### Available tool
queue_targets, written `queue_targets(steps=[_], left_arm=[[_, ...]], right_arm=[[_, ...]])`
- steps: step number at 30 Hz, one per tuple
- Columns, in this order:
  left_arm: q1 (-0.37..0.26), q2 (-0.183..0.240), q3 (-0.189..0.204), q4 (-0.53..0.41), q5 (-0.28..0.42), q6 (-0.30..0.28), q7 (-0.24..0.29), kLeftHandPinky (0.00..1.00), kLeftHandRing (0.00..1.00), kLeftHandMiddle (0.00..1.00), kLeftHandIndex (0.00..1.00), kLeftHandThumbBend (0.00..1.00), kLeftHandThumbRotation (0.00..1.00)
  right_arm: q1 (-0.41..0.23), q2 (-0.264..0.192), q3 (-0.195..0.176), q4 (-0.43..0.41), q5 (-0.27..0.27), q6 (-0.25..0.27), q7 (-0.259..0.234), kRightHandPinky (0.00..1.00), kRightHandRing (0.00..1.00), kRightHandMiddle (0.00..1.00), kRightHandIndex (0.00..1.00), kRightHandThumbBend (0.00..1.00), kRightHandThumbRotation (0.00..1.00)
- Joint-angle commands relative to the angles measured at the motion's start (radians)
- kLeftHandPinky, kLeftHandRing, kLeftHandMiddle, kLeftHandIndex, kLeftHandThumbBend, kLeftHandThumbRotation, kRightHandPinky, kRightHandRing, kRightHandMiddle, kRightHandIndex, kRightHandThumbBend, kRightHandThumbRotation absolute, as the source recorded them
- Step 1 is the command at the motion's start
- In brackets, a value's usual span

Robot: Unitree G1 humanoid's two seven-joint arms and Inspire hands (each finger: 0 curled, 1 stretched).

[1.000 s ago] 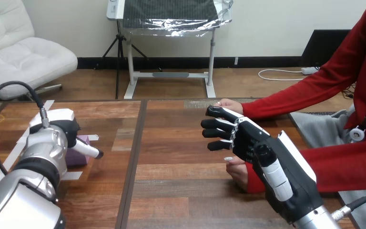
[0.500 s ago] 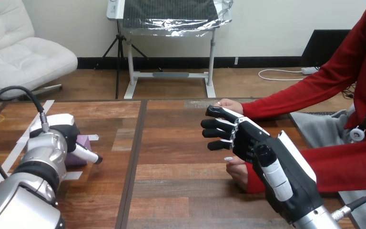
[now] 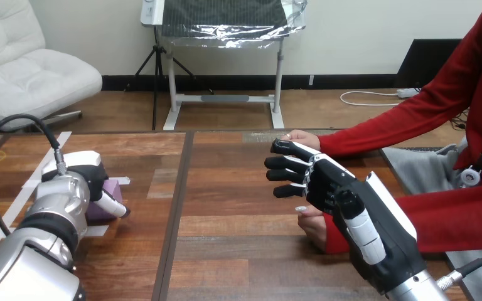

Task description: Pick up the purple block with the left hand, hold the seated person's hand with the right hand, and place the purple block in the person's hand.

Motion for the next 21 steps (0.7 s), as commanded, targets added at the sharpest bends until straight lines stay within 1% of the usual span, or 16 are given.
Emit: queue_targets(steps=[1,12,15,17,21], left_arm=[[-0.038,0.012,0.007,-0.006,-0.008,-0.008,-0.012,0.75,0.84,0.87,0.84,0.47,0.24],[-0.044,0.015,0.007,-0.003,-0.011,-0.013,-0.039,0.69,0.82,0.86,0.82,0.38,0.18],[-0.046,0.014,0.008,-0.002,-0.012,-0.006,-0.044,0.64,0.79,0.83,0.82,0.38,0.14],[-0.047,0.013,0.008,-0.002,-0.012,-0.002,-0.045,0.57,0.73,0.79,0.82,0.41,0.09],[-0.049,0.012,0.008,-0.001,-0.011,0.005,-0.047,0.51,0.67,0.76,0.82,0.45,0.05]], right_arm=[[-0.027,-0.010,-0.015,-0.053,0.012,-0.023,0.001,0.73,0.80,0.81,0.85,0.89,1.00],[-0.029,-0.012,-0.015,-0.053,0.019,-0.020,0.006,0.74,0.80,0.82,0.85,0.89,1.00],[-0.028,-0.012,-0.014,-0.054,0.019,-0.019,0.005,0.74,0.80,0.82,0.85,0.89,1.00],[-0.028,-0.012,-0.014,-0.055,0.017,-0.018,0.004,0.74,0.80,0.82,0.85,0.89,1.00],[-0.029,-0.012,-0.014,-0.054,0.017,-0.020,0.005,0.73,0.80,0.82,0.85,0.89,1.00]])
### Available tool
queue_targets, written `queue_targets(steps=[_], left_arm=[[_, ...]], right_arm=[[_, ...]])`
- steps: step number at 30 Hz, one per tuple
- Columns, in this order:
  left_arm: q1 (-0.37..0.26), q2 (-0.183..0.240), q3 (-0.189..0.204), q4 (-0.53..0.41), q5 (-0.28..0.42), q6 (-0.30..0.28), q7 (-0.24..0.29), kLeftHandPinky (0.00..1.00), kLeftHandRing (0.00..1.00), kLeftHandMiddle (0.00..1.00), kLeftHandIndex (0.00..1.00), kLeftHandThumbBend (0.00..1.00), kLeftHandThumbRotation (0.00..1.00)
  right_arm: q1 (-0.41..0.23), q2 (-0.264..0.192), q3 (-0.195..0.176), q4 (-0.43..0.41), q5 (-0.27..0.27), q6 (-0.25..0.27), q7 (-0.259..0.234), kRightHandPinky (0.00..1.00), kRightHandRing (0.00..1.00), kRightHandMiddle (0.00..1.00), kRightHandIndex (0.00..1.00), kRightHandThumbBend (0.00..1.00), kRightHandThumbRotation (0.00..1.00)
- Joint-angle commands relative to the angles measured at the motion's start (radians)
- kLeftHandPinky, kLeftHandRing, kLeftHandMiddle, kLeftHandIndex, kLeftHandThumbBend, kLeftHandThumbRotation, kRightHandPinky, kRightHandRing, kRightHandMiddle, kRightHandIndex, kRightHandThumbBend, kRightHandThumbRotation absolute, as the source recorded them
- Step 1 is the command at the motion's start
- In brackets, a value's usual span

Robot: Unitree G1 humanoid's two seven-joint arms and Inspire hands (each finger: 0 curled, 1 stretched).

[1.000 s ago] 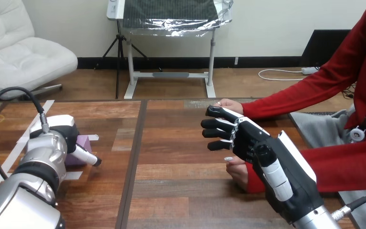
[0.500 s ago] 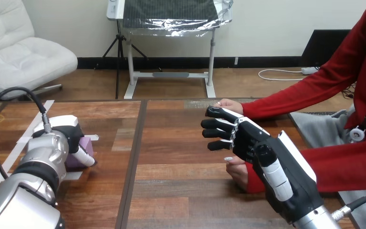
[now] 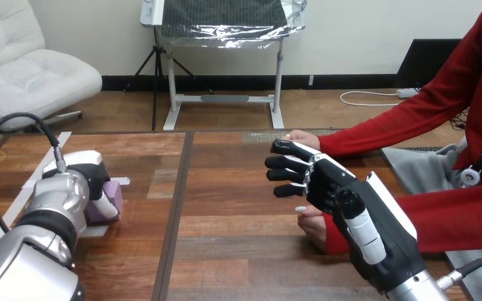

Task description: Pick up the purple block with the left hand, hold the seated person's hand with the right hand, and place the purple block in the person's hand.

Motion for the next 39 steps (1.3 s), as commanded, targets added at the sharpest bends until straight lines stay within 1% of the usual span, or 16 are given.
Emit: queue_targets(steps=[1,4,5,7,13,14,16,25,30,39], left_arm=[[-0.037,0.006,0.003,0.000,-0.003,0.010,-0.015,0.49,0.66,0.75,0.83,0.46,0.04],[-0.037,0.005,0.002,0.000,-0.002,0.013,-0.010,0.44,0.60,0.71,0.84,0.50,0.02],[-0.037,0.005,0.002,0.000,-0.001,0.013,-0.006,0.40,0.55,0.67,0.85,0.52,0.01],[-0.036,0.004,0.001,-0.001,0.000,0.014,0.000,0.37,0.52,0.64,0.86,0.53,0.01],[-0.035,0.002,0.001,-0.003,-0.001,0.021,0.012,0.24,0.36,0.50,0.87,0.54,0.00],[-0.034,0.002,0.002,-0.003,-0.001,0.020,0.013,0.22,0.32,0.46,0.87,0.54,0.00],[-0.034,0.002,0.004,-0.004,-0.003,0.019,0.015,0.20,0.30,0.44,0.87,0.54,0.00],[-0.028,0.001,0.014,-0.004,-0.015,0.021,0.041,0.20,0.30,0.43,0.85,0.55,0.00],[-0.025,0.002,0.020,-0.006,-0.022,0.020,0.062,0.23,0.33,0.45,0.83,0.56,0.00],[-0.015,0.003,0.037,-0.009,-0.046,0.008,0.116,0.29,0.40,0.49,0.74,0.61,0.00]], right_arm=[[-0.030,-0.012,-0.014,-0.053,0.014,-0.021,0.005,0.73,0.80,0.82,0.85,0.90,1.00],[-0.030,-0.011,-0.014,-0.053,0.012,-0.022,0.004,0.73,0.80,0.82,0.85,0.90,1.00],[-0.029,-0.011,-0.014,-0.053,0.010,-0.022,0.002,0.73,0.80,0.82,0.85,0.90,1.00],[-0.028,-0.011,-0.014,-0.054,0.007,-0.021,0.000,0.73,0.80,0.82,0.85,0.90,1.00],[-0.026,-0.011,-0.014,-0.058,0.011,-0.013,0.000,0.73,0.80,0.82,0.85,0.90,1.00],[-0.026,-0.011,-0.014,-0.058,0.012,-0.012,0.001,0.73,0.80,0.81,0.85,0.90,1.00],[-0.027,-0.012,-0.014,-0.057,0.013,-0.013,0.002,0.73,0.80,0.81,0.85,0.91,1.00],[-0.030,-0.014,-0.015,-0.052,0.015,-0.023,0.009,0.73,0.80,0.82,0.85,0.90,1.00],[-0.029,-0.014,-0.015,-0.052,0.017,-0.021,0.010,0.73,0.80,0.82,0.85,0.90,1.00],[-0.032,-0.011,-0.015,-0.050,0.016,-0.020,0.009,0.73,0.81,0.82,0.85,0.90,1.00]])
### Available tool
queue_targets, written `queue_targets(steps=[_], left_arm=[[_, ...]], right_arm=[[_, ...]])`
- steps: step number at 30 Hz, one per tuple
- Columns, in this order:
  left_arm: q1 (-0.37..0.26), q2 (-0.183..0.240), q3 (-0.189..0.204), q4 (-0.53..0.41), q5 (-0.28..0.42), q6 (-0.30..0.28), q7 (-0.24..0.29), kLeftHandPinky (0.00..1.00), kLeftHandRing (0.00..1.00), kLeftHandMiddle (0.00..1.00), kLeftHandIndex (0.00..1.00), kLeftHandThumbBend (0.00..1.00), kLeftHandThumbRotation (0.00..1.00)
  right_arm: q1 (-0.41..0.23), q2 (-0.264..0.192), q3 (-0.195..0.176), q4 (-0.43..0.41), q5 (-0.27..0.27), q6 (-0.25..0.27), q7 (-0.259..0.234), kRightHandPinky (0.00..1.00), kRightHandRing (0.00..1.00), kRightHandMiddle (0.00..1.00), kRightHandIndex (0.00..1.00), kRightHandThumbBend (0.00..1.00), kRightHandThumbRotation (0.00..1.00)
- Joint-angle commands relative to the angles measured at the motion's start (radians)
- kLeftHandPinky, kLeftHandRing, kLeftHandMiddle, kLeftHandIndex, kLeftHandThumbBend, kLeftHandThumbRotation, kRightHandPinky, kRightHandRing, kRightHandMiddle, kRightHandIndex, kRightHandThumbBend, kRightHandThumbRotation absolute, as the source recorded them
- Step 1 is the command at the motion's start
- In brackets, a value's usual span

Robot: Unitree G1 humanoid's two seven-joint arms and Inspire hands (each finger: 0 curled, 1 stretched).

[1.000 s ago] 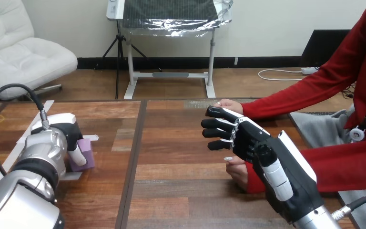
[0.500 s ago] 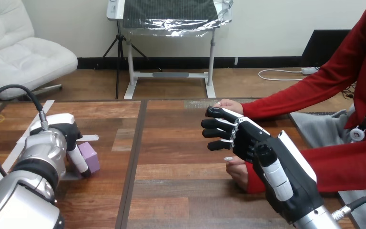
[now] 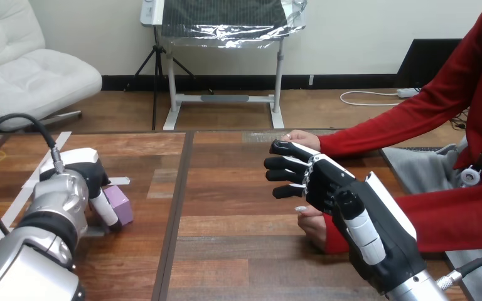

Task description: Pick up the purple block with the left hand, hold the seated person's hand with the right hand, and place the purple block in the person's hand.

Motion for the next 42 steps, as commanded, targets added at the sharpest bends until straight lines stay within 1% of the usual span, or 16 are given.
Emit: queue_targets(steps=[1,5,9,18,21,24,37,42], left_arm=[[-0.027,0.007,0.022,-0.010,-0.013,-0.009,0.053,0.30,0.40,0.50,0.73,0.61,0.00],[-0.021,0.007,0.028,-0.012,-0.019,-0.015,0.079,0.32,0.42,0.51,0.68,0.62,0.00],[-0.015,0.006,0.040,-0.015,-0.025,-0.021,0.103,0.33,0.43,0.51,0.66,0.63,0.00],[-0.016,0.005,0.038,-0.016,-0.026,-0.019,0.109,0.34,0.44,0.51,0.61,0.66,0.00],[-0.016,0.004,0.039,-0.015,-0.029,-0.015,0.108,0.33,0.42,0.49,0.61,0.67,0.00],[-0.016,0.003,0.039,-0.013,-0.033,-0.012,0.107,0.31,0.41,0.49,0.64,0.67,0.00],[-0.017,-0.001,0.038,-0.014,-0.040,-0.001,0.109,0.26,0.36,0.46,0.72,0.66,0.00],[-0.019,-0.003,0.038,-0.013,-0.042,0.006,0.108,0.24,0.34,0.45,0.73,0.65,0.00]], right_arm=[[-0.032,-0.010,-0.015,-0.049,0.015,-0.020,0.002,0.73,0.81,0.82,0.85,0.90,1.00],[-0.030,-0.009,-0.015,-0.052,0.015,-0.018,0.001,0.73,0.80,0.81,0.85,0.91,1.00],[-0.028,-0.011,-0.014,-0.056,0.015,-0.014,0.002,0.73,0.80,0.81,0.85,0.91,1.00],[-0.031,-0.008,-0.014,-0.053,0.016,-0.013,0.000,0.73,0.80,0.81,0.85,0.92,1.00],[-0.033,-0.008,-0.014,-0.049,0.017,-0.017,0.002,0.73,0.80,0.81,0.85,0.92,1.00],[-0.034,-0.008,-0.014,-0.046,0.017,-0.019,0.003,0.72,0.80,0.81,0.85,0.91,1.00],[-0.035,-0.010,-0.016,-0.051,0.012,-0.014,-0.001,0.72,0.80,0.81,0.85,0.91,1.00],[-0.034,-0.011,-0.016,-0.055,0.010,-0.010,-0.003,0.72,0.80,0.81,0.85,0.91,1.00]])
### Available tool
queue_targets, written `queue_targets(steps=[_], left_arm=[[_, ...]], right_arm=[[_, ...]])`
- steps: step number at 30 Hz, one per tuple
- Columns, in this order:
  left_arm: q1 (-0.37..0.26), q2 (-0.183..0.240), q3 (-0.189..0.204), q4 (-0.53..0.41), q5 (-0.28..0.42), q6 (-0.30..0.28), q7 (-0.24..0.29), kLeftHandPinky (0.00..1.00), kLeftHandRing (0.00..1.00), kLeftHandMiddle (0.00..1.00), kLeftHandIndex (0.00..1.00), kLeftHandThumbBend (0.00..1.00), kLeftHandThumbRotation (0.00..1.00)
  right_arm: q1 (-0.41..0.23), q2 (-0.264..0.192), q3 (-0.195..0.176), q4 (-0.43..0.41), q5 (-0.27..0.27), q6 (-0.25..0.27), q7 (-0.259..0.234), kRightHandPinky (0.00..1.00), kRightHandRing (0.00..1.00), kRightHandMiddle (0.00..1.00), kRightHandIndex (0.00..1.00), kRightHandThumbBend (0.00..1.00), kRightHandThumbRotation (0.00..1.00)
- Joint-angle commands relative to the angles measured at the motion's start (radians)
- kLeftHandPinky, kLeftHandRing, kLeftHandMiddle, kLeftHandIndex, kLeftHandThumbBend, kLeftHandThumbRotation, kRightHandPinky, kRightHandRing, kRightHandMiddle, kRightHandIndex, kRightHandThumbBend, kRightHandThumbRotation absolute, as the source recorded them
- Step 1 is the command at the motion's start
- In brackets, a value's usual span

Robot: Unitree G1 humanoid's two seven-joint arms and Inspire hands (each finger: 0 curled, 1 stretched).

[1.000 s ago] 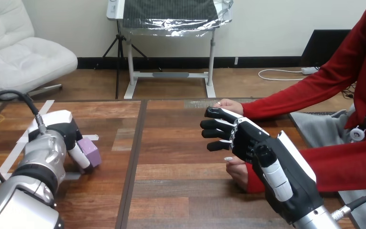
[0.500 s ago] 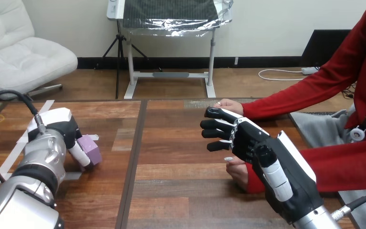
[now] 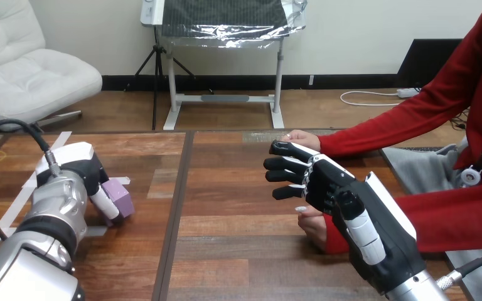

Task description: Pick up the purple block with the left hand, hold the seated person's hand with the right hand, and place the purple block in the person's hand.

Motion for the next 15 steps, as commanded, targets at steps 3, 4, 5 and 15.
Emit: queue_targets(steps=[3,4,5,15], left_arm=[[-0.031,-0.002,0.014,-0.013,-0.006,0.006,0.026,0.23,0.33,0.44,0.73,0.66,0.00],[-0.030,-0.001,0.016,-0.014,-0.007,0.004,0.029,0.22,0.32,0.43,0.72,0.66,0.00],[-0.030,-0.001,0.016,-0.014,-0.008,0.002,0.030,0.22,0.32,0.43,0.72,0.66,0.00],[-0.026,-0.002,0.032,-0.021,-0.025,-0.014,0.060,0.21,0.29,0.40,0.72,0.67,0.00]], right_arm=[[-0.035,-0.011,-0.016,-0.052,0.012,-0.012,-0.001,0.72,0.80,0.81,0.85,0.91,1.00],[-0.035,-0.011,-0.016,-0.052,0.013,-0.013,-0.001,0.72,0.80,0.81,0.85,0.91,1.00],[-0.035,-0.011,-0.015,-0.051,0.012,-0.013,-0.001,0.72,0.80,0.81,0.85,0.91,1.00],[-0.037,-0.008,-0.014,-0.049,0.008,-0.012,-0.004,0.72,0.80,0.81,0.85,0.91,1.00]])
